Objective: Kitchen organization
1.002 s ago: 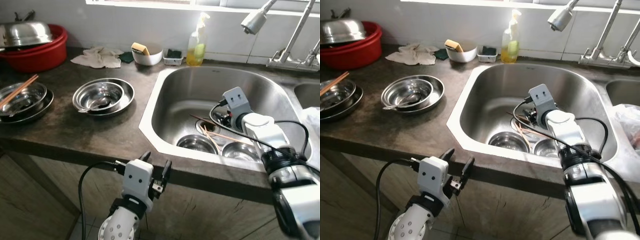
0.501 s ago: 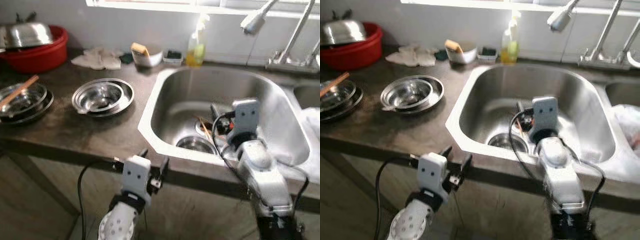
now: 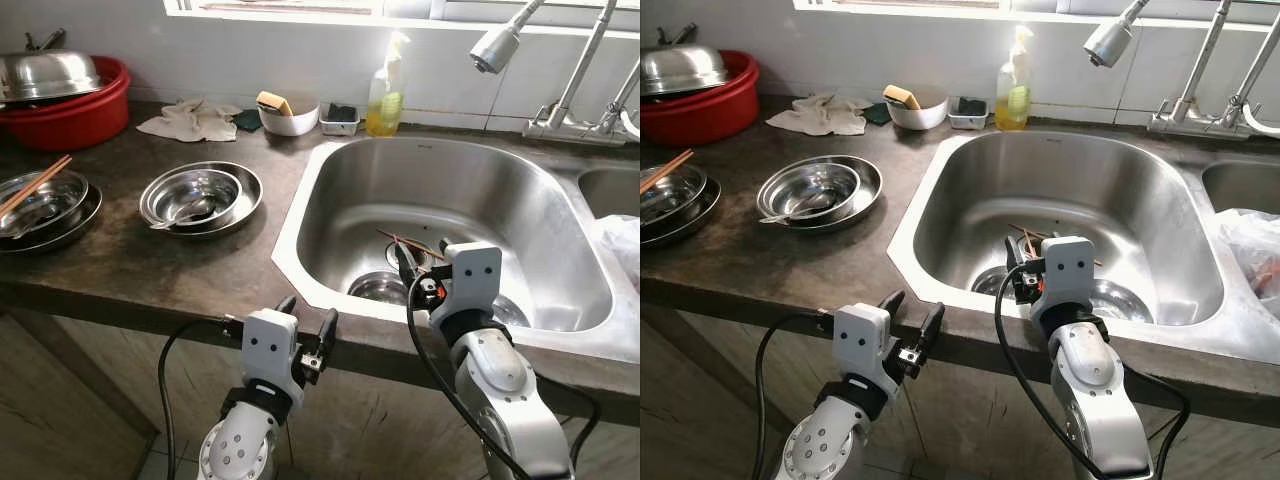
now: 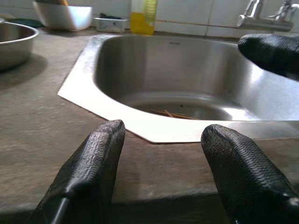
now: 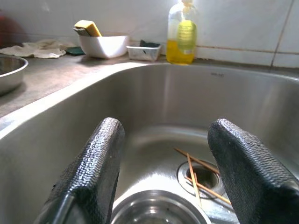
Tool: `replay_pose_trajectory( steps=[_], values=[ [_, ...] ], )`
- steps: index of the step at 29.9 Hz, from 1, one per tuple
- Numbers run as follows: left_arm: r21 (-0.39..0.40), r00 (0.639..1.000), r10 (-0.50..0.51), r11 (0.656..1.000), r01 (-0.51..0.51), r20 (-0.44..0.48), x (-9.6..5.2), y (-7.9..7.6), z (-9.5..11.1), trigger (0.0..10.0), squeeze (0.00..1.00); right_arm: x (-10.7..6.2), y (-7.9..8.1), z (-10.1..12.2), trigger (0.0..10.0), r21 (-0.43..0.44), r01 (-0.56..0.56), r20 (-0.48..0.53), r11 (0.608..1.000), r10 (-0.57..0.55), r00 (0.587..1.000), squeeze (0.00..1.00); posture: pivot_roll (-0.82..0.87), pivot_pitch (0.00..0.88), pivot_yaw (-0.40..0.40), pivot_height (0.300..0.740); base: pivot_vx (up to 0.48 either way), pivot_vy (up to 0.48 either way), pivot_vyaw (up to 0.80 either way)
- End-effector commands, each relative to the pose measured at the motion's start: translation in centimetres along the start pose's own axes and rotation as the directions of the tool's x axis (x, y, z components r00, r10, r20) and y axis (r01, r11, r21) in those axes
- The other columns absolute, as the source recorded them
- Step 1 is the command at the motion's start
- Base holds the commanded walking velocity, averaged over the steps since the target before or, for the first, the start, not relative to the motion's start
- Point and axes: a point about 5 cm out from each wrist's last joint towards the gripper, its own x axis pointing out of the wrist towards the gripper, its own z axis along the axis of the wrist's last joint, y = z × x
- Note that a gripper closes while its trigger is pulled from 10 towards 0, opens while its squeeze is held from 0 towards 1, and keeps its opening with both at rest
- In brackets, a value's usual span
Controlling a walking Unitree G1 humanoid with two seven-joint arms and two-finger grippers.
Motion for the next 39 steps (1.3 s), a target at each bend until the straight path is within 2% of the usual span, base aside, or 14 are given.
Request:
replay_pose_trajectory(
  steps=[1,5,15,22,30,39],
  values=[
    [-0.002,1.0,-0.003,1.0,0.003,-0.012,-0.1,-0.1,-0.2,10.0,0.0,0.1,0.2,0.2,10.0,-0.003,-0.004,0.004,1.0,0.004,1.0,0.0,0.12,0.056,-0.037,0.74,0.0,0.0,0.41],
    [0.0,1.0,-0.002,1.0,0.002,-0.014,-0.2,-0.1,-0.2,10.0,0.0,0.4,0.3,0.3,10.0,-0.011,0.001,0.012,1.0,0.0,1.0,0.0,0.12,0.056,-0.037,0.74,0.0,0.072,0.72],
    [0.014,1.0,-0.002,1.0,0.002,-0.015,-0.3,0.1,-0.3,10.0,0.0,0.9,0.7,0.6,10.0,0.0,-0.004,0.026,1.0,0.004,1.0,0.0,0.12,0.047,-0.035,0.74,0.0,0.408,0.8],
    [0.029,1.0,-0.005,1.0,0.005,-0.015,-0.2,0.2,-0.3,10.0,0.0,1.1,0.5,0.8,10.0,0.007,0.006,0.036,1.0,-0.006,0.999,0.0,0.12,0.038,-0.029,0.74,0.0,0.0,0.74],
    [0.035,1.0,-0.01,0.999,0.011,-0.018,-0.2,0.1,-0.4,10.0,0.0,1.8,-0.4,1.5,10.0,0.016,0.008,0.064,1.0,-0.009,0.998,0.0,0.12,0.039,-0.028,0.74,0.0,0.0,0.0],
    [0.04,1.0,-0.007,0.999,0.008,-0.021,-0.3,0.0,-0.5,10.0,0.0,3.4,-1.2,3.0,10.0,-0.034,-0.065,0.121,0.997,0.068,0.99,0.0,0.12,0.051,-0.03,0.74,0.0,0.0,0.0]
  ],
)
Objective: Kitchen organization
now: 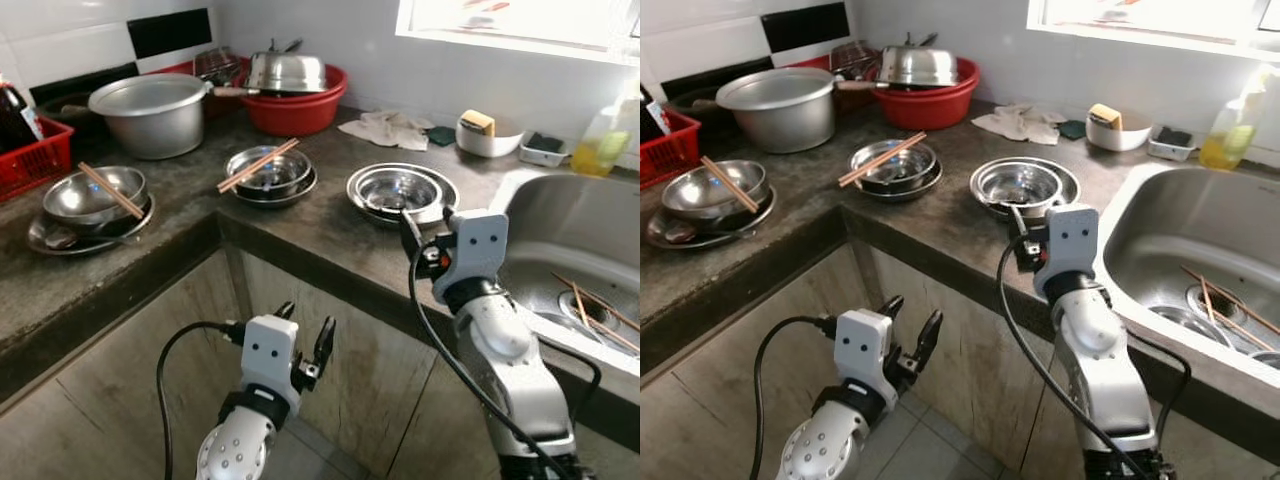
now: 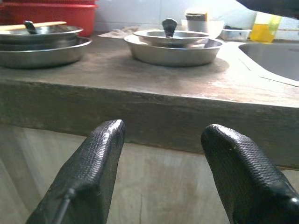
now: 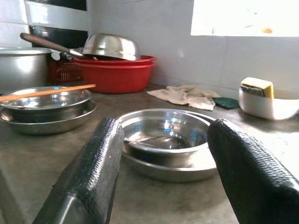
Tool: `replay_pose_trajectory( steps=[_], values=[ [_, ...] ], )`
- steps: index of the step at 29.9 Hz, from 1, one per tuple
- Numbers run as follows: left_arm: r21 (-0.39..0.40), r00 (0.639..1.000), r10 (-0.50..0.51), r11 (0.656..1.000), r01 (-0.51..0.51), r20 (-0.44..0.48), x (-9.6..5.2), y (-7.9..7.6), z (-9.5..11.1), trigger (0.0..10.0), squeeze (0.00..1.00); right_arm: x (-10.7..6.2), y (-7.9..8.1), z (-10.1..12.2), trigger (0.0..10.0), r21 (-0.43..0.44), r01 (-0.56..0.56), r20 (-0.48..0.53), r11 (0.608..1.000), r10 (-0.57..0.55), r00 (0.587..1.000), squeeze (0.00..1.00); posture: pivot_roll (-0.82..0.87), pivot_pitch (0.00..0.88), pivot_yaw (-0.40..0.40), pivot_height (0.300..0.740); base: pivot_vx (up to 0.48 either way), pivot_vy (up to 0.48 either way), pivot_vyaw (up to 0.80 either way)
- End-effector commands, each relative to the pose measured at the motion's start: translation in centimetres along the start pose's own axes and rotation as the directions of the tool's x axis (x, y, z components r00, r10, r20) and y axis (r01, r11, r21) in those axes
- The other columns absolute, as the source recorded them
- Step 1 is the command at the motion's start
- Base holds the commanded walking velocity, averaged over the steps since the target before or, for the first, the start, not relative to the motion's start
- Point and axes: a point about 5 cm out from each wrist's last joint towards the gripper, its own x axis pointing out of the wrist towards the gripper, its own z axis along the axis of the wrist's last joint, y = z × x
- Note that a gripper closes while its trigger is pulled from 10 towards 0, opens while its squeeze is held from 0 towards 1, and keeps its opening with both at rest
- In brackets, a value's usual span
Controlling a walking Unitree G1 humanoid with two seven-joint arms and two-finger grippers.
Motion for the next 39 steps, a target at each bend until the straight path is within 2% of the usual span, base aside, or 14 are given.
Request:
replay_pose_trajectory(
  steps=[1,2,3,4,5,6,8,9,15,22,25,27,39],
  values=[
    [0.006,1.0,0.004,1.0,-0.004,0.001,-0.1,-0.1,0.0,10.0,0.0,0.6,0.2,0.6,10.0,0.004,-0.039,0.037,0.999,0.039,0.999,0.0,0.12,0.055,-0.035,0.74,0.0,0.0,0.0],
    [0.005,1.0,0.005,1.0,-0.005,0.001,-0.1,-0.1,0.0,10.0,0.0,0.7,0.2,0.7,10.0,0.001,-0.05,0.043,0.999,0.05,0.998,0.0,0.12,0.055,-0.035,0.74,0.0,0.0,0.0],
    [0.004,1.0,0.005,1.0,-0.005,0.0,-0.1,-0.1,0.0,10.0,0.0,1.0,0.4,0.9,10.0,-0.007,-0.079,0.049,0.997,0.079,0.996,1.0,0.12,0.059,-0.035,0.74,0.0,0.0,0.0],
    [0.002,1.0,0.005,1.0,-0.005,0.0,-0.1,-0.1,0.0,10.0,0.0,1.3,0.7,1.0,10.0,-0.01,-0.125,0.057,0.992,0.125,0.991,1.0,0.11,0.065,-0.034,0.74,0.0,0.0,0.0],
    [0.002,1.0,0.005,1.0,-0.005,0.0,-0.1,-0.1,0.0,10.0,0.0,1.3,0.7,1.0,10.0,-0.01,-0.125,0.057,0.992,0.125,0.991,1.0,0.11,0.065,-0.034,0.74,0.0,0.0,0.0],
    [0.001,1.0,0.006,1.0,-0.006,0.0,-0.1,-0.2,0.1,10.0,0.0,1.9,1.4,1.2,10.0,-0.032,-0.201,0.065,0.979,0.203,0.977,1.0,0.12,0.067,-0.037,0.74,0.0,0.0,0.0],
    [0.0,1.0,0.007,1.0,-0.007,0.0,-0.1,-0.2,0.1,10.0,0.0,2.0,1.6,1.2,10.0,-0.04,-0.22,0.066,0.975,0.222,0.973,1.0,0.12,0.067,-0.037,0.74,0.0,0.0,0.0],
    [-0.001,1.0,0.011,1.0,-0.011,0.001,-0.1,-0.2,0.1,10.0,0.0,2.6,2.2,1.2,10.0,-0.072,-0.274,0.063,0.959,0.279,0.958,0.0,0.12,0.072,-0.045,0.74,0.0,0.0,0.0],
    [-0.004,1.0,0.018,1.0,-0.018,0.001,-0.3,-0.2,0.1,10.0,0.0,3.6,2.9,1.1,10.0,-0.127,-0.345,0.058,0.93,0.354,0.933,0.0,0.13,0.08,-0.054,0.74,0.0,0.0,0.0],
    [-0.011,1.0,0.02,1.0,-0.02,0.005,-0.4,-0.5,0.2,10.0,0.0,4.6,3.0,0.5,10.0,-0.181,-0.373,0.022,0.91,0.383,0.923,0.0,0.13,0.088,-0.058,0.74,0.0,0.0,0.0],
    [-0.012,0.999,-0.002,1.0,0.002,0.052,-0.4,-0.8,0.9,10.0,0.0,5.5,2.5,-0.3,10.0,-0.258,-0.324,-0.025,0.91,0.329,0.944,0.0,0.13,0.093,-0.058,0.74,0.0,0.0,0.0],
    [-0.018,0.997,-0.016,1.0,0.017,0.077,-0.5,-1.0,1.3,10.0,0.0,5.9,2.3,-0.4,10.0,-0.277,-0.307,-0.034,0.911,0.31,0.95,0.0,0.13,0.096,-0.06,0.74,0.0,0.0,0.0],
    [-0.016,0.997,-0.025,1.0,0.026,0.072,-0.6,-1.3,1.3,10.0,0.0,7.3,1.3,-1.7,10.0,-0.31,-0.262,-0.09,0.914,0.246,0.965,0.0,0.13,0.099,-0.065,0.74,0.0,0.0,0.0]
  ],
)
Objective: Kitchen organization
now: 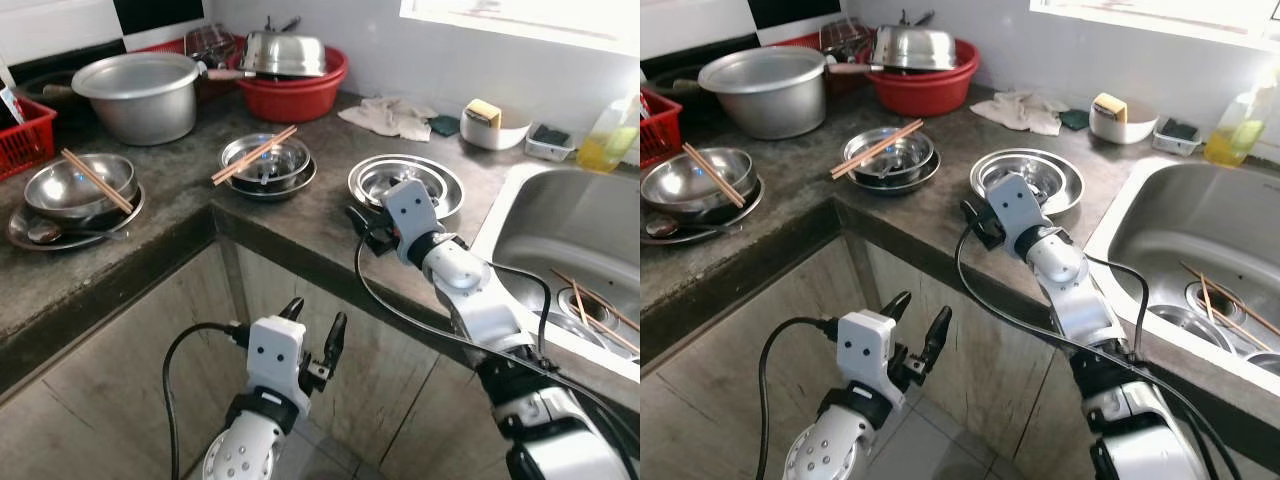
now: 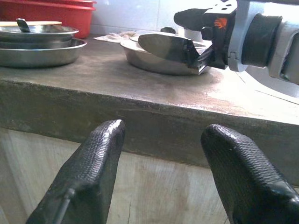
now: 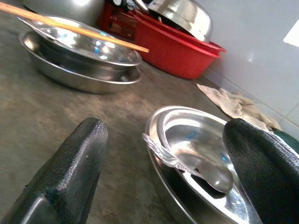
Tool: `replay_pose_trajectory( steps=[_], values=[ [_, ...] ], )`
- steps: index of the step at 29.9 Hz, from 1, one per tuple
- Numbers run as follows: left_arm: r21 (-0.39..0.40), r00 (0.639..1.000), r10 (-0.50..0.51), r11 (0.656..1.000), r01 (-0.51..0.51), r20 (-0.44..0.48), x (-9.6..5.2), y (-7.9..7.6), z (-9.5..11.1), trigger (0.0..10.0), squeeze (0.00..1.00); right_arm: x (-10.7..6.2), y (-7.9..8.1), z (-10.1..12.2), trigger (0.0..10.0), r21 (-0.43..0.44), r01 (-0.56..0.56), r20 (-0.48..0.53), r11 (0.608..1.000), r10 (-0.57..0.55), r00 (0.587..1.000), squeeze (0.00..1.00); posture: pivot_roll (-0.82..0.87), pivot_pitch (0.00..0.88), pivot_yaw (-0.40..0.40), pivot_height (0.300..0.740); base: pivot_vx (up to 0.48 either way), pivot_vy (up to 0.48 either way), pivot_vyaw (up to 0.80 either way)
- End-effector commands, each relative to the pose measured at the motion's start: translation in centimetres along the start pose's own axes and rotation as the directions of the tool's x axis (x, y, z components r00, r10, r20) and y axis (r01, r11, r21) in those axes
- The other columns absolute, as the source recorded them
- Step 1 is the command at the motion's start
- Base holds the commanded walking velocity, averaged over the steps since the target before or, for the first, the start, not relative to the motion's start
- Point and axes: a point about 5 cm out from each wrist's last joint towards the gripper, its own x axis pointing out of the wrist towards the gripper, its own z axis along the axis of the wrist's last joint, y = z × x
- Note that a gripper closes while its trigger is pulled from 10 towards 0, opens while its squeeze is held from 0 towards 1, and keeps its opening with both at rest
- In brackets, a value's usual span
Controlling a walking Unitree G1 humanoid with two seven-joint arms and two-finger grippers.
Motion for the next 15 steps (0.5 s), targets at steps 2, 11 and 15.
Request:
replay_pose_trajectory(
  steps=[2,11,15],
  values=[
    [0.004,1.0,-0.006,1.0,0.006,0.015,-0.13,-0.28,0.33,10.0,0.0,0.38,-0.46,0.0,10.0,-0.021,0.028,0.003,0.999,-0.028,1.0,0.0,0.14,0.099,-0.066,0.74,0.0,0.0,0.0],
    [0.007,1.0,-0.006,1.0,0.005,0.012,-0.17,-0.27,0.31,10.0,0.0,0.9,-0.54,-0.18,10.0,-0.015,0.032,0.003,0.999,-0.032,0.999,0.0,0.14,0.098,-0.071,0.74,0.0,0.0,0.0],
    [0.008,1.0,-0.005,1.0,0.004,0.012,-0.17,-0.27,0.3,10.0,0.0,1.11,-0.68,-0.22,10.0,-0.018,0.033,0.003,0.999,-0.033,0.999,0.0,0.14,0.096,-0.073,0.74,0.0,0.0,0.0]
  ],
)
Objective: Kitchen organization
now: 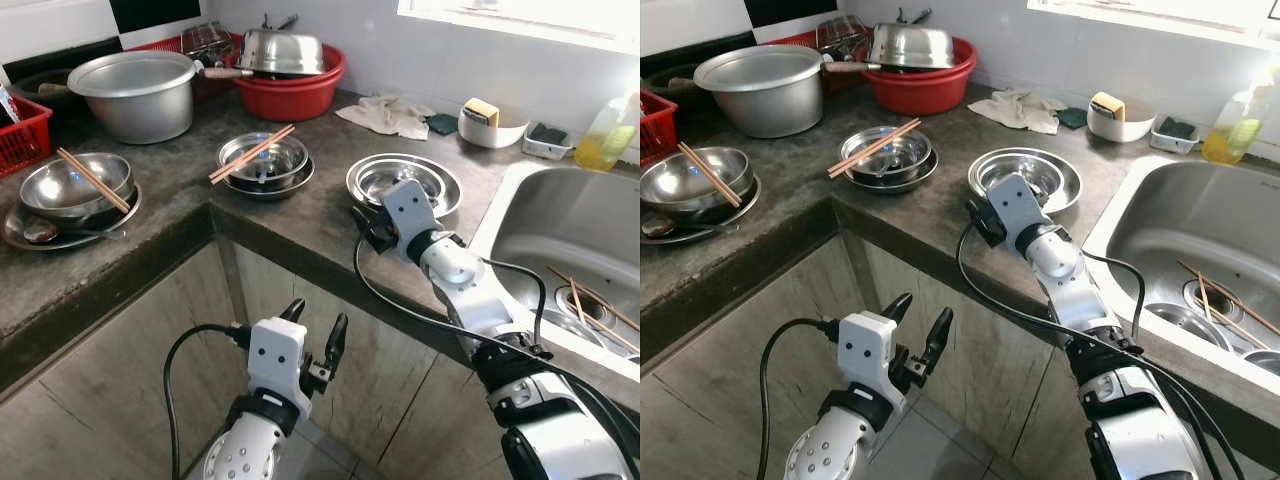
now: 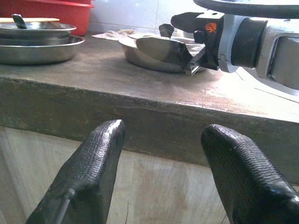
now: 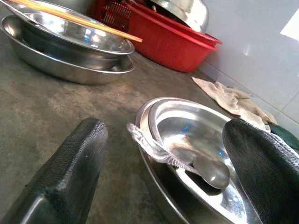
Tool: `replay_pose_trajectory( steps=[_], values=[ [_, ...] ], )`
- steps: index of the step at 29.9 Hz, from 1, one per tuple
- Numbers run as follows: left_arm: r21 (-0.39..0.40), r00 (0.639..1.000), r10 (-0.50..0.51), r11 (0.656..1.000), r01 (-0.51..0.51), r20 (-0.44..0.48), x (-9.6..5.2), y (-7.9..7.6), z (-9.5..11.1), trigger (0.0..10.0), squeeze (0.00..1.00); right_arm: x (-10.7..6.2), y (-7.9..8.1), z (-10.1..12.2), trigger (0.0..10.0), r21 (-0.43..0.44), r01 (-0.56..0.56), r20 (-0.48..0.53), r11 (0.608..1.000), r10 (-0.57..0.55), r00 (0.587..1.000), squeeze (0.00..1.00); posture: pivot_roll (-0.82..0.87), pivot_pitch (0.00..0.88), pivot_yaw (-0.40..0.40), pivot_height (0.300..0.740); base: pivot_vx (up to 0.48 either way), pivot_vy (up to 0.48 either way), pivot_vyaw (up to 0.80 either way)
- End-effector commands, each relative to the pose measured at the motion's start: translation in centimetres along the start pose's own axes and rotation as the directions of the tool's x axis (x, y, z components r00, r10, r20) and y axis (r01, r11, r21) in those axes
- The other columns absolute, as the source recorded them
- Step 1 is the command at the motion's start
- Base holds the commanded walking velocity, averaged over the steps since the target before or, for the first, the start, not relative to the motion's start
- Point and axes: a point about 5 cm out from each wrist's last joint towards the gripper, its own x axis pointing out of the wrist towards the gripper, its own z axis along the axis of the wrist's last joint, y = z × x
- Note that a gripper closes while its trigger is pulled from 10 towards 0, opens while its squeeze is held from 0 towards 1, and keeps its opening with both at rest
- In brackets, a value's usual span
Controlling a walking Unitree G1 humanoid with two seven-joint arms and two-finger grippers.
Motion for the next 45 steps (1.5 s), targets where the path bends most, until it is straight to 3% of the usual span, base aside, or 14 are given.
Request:
replay_pose_trajectory(
  steps=[1,2,4,6,7,25,29,35,40,45],
  values=[
    [0.009,1.0,-0.003,1.0,0.003,0.015,-0.1,-0.2,0.3,10.0,0.0,0.2,-0.4,0.3,9.8,-0.007,0.018,0.015,1.0,-0.018,1.0,0.0,0.14,0.096,-0.074,0.74,0.0,0.0,0.0],
    [0.009,1.0,-0.003,1.0,0.003,0.014,-0.1,-0.2,0.3,10.0,0.0,0.3,-0.5,0.3,6.2,-0.01,0.018,0.012,1.0,-0.018,1.0,0.0,0.14,0.093,-0.075,0.74,0.0,0.0,0.0],
    [0.009,1.0,-0.003,1.0,0.003,0.014,-0.1,-0.2,0.3,10.0,0.0,0.3,-0.5,0.3,6.2,-0.01,0.018,0.012,1.0,-0.018,1.0,0.0,0.14,0.093,-0.075,0.74,0.0,0.0,0.0],
    [0.01,1.0,-0.003,1.0,0.003,0.013,-0.2,-0.2,0.3,10.0,0.0,0.5,-0.4,0.2,1.7,-0.013,0.017,0.008,1.0,-0.017,1.0,0.0,0.14,0.092,-0.075,0.74,0.0,0.0,0.0],
    [0.011,1.0,-0.003,1.0,0.003,0.012,-0.2,-0.2,0.3,10.0,0.0,0.6,-0.4,0.2,0.0,-0.014,0.014,0.005,1.0,-0.014,1.0,0.0,0.14,0.092,-0.075,0.74,0.0,0.0,0.0],
    [0.018,1.0,-0.004,1.0,0.004,0.011,-0.1,-0.1,0.2,10.0,0.0,1.1,-1.0,0.6,0.0,-0.014,0.044,0.034,0.999,-0.044,0.998,0.0,0.14,0.082,-0.074,0.74,0.0,0.0,0.0],
    [0.021,1.0,0.0,1.0,0.0,0.011,0.1,0.0,0.2,10.0,0.0,0.9,-2.1,1.5,0.0,0.033,0.146,0.088,0.989,-0.149,0.985,0.0,0.15,0.082,-0.076,0.74,0.0,0.0,0.0],
    [0.024,1.0,0.014,1.0,-0.014,0.013,0.2,0.2,0.2,10.0,0.0,-1.1,-3.5,4.7,0.0,0.217,0.288,0.251,0.933,-0.338,0.907,0.0,0.14,0.074,-0.066,0.74,0.0,0.0,0.0],
    [0.017,1.0,0.019,1.0,-0.02,0.016,0.6,0.5,0.2,10.0,0.0,-3.6,-2.9,6.2,0.0,0.263,0.324,0.319,0.909,-0.399,0.86,0.0,0.13,0.063,-0.056,0.74,0.0,0.0,0.0],
    [0.016,1.0,0.018,1.0,-0.018,0.02,0.9,0.8,0.2,10.0,0.0,-5.7,-2.0,6.7,0.0,0.296,0.355,0.32,0.887,-0.442,0.838,0.0,0.11,0.052,-0.047,0.74,0.0,0.0,0.0]
  ],
)
